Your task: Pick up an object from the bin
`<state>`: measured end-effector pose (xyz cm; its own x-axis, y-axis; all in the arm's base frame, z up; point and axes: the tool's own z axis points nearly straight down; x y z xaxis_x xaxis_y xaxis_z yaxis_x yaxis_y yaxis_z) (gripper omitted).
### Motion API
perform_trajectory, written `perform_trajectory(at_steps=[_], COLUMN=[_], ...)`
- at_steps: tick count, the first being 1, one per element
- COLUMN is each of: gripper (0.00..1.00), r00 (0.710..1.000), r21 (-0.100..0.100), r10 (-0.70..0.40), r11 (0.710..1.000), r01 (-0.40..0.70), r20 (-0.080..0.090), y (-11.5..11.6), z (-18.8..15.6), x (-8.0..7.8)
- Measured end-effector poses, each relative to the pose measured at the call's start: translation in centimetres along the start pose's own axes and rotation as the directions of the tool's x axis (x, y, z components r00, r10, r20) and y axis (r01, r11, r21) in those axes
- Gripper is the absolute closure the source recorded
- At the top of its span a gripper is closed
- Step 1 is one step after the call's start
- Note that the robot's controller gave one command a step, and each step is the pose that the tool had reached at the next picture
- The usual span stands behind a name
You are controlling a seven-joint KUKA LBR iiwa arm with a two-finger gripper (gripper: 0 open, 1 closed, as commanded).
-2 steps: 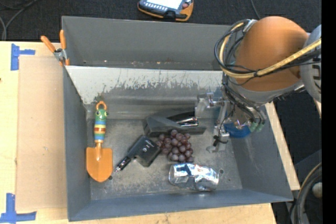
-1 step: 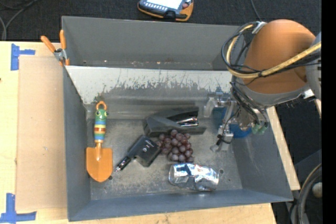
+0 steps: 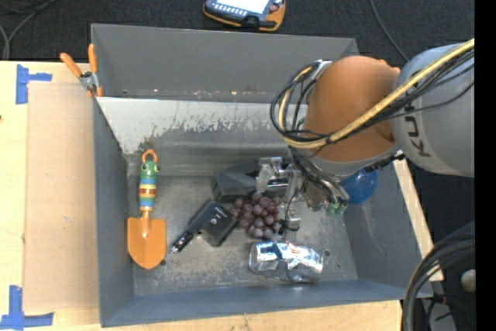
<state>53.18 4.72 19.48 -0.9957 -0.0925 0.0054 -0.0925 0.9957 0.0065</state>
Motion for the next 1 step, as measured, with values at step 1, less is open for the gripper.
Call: perform_trajectory(at_steps=[1], gripper=[0.00], r00=[0.975], r21=[0.008], r10=[0.221], r11=[0.975], r01=[-0.221], r20=[0.016], y=[-4.62], z=[0.77], x=[2.76])
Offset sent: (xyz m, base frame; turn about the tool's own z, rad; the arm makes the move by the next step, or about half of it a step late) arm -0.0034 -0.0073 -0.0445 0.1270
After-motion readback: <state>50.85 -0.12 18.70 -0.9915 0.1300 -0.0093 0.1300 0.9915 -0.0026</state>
